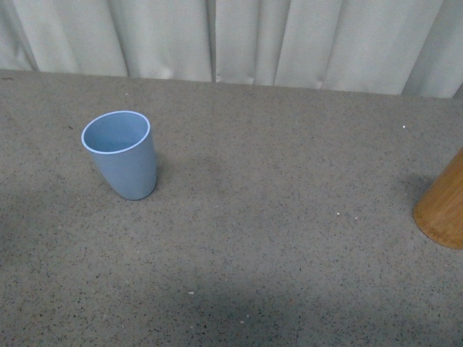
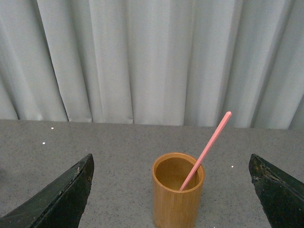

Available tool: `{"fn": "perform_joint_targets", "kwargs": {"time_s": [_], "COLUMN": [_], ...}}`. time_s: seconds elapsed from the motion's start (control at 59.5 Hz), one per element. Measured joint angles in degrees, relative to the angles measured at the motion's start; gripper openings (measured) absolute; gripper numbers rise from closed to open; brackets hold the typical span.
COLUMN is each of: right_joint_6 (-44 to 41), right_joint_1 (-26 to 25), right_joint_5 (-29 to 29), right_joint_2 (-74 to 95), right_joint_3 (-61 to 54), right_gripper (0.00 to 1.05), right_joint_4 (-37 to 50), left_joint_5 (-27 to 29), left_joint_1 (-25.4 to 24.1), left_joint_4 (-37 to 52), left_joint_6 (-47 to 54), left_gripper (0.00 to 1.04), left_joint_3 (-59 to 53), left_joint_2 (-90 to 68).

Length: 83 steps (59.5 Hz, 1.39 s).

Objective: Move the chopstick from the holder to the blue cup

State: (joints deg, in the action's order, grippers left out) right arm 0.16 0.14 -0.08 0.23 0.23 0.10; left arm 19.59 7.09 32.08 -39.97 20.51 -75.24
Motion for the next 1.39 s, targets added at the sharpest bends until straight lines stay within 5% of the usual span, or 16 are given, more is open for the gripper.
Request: {"fn": "perform_joint_targets", "kwargs": {"time_s": [0.302,1.394], "right_joint_6": [0.0,0.0], "right_joint_1": [0.0,0.0], "right_joint_5": [0.0,0.0], "right_joint_2": [0.0,0.0], "right_joint_3": [0.0,0.0], "right_gripper": [0.95,0.95], "right_joint_4": [0.0,0.0], "left_joint_5": [1.1,0.8], "left_joint_1": [4.8,7.8], "left_joint_4": [-2.0,-10.1], "left_joint_6": [-4.0,-9.2], "left_gripper": [0.98,0.98], "left_joint_3": [7.0,17.1], "left_joint_2": [-12.2,-25.2]}}
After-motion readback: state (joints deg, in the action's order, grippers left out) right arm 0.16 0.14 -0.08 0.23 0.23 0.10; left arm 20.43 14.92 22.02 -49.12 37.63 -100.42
